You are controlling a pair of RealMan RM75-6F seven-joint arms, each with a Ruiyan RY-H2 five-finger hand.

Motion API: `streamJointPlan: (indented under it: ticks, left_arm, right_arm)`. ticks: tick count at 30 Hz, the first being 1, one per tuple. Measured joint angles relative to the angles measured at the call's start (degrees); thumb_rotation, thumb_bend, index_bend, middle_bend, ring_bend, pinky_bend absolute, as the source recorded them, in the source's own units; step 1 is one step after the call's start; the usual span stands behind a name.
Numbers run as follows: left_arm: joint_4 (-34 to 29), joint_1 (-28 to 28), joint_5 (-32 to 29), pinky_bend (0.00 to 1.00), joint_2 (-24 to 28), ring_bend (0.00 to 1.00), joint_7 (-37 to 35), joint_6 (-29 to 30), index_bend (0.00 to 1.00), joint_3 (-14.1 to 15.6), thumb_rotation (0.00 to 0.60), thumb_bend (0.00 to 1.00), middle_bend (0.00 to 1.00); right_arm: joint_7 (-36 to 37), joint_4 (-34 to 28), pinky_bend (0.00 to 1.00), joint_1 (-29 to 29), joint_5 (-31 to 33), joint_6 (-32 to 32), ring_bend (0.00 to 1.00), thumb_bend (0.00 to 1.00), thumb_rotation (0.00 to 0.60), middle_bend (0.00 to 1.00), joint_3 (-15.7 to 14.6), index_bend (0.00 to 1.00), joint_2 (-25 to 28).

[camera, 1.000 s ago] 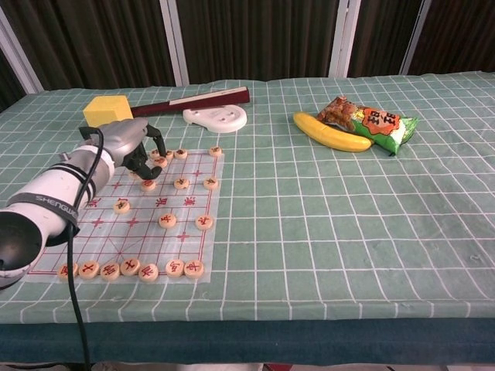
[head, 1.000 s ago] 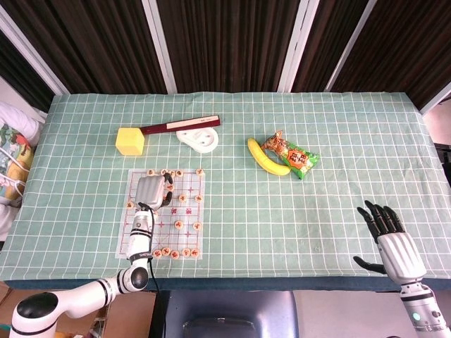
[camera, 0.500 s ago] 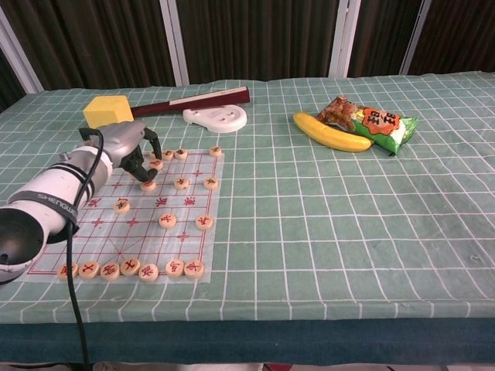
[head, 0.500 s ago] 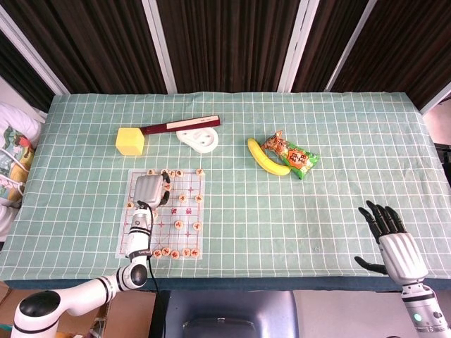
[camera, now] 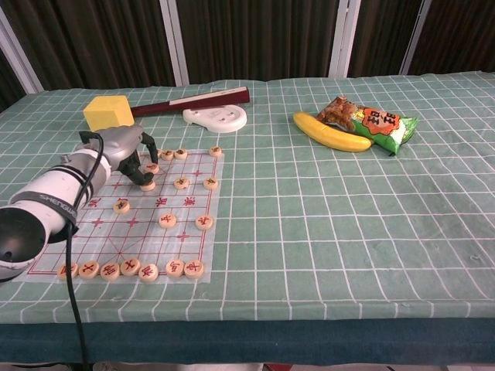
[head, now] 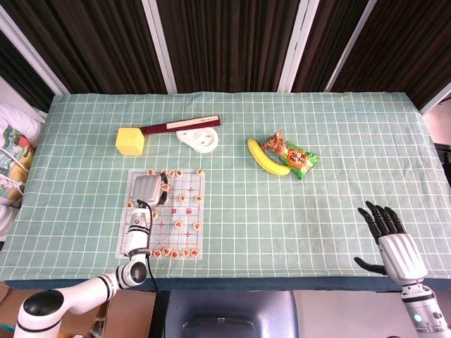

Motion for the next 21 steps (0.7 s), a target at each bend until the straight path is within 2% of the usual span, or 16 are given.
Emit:
streamJointPlan:
  ticks: [8,21]
  left_arm:
    - [-0.04,-0.04,-0.82,1.00,0.37,1.00,0.04,-0.76,0.45,-0.04,0.600,0.39,1.00]
    - [-2.30,0.24,-0.85,1.00,1.75,1.00,-0.08,-0.34,0.41,0.23,0.600,0.39,1.00]
  right_arm:
    - [-0.11,-0.09,0.00,-0.04,0.05,-0.02,0.00,0.19,0.600,0.00,-0.03,0.00,0.05]
    - [-0.15,-0.13,0.00,-0.15,0.07,0.20,0.00,0.19,0.600,0.00,0.05,0.00,0.03]
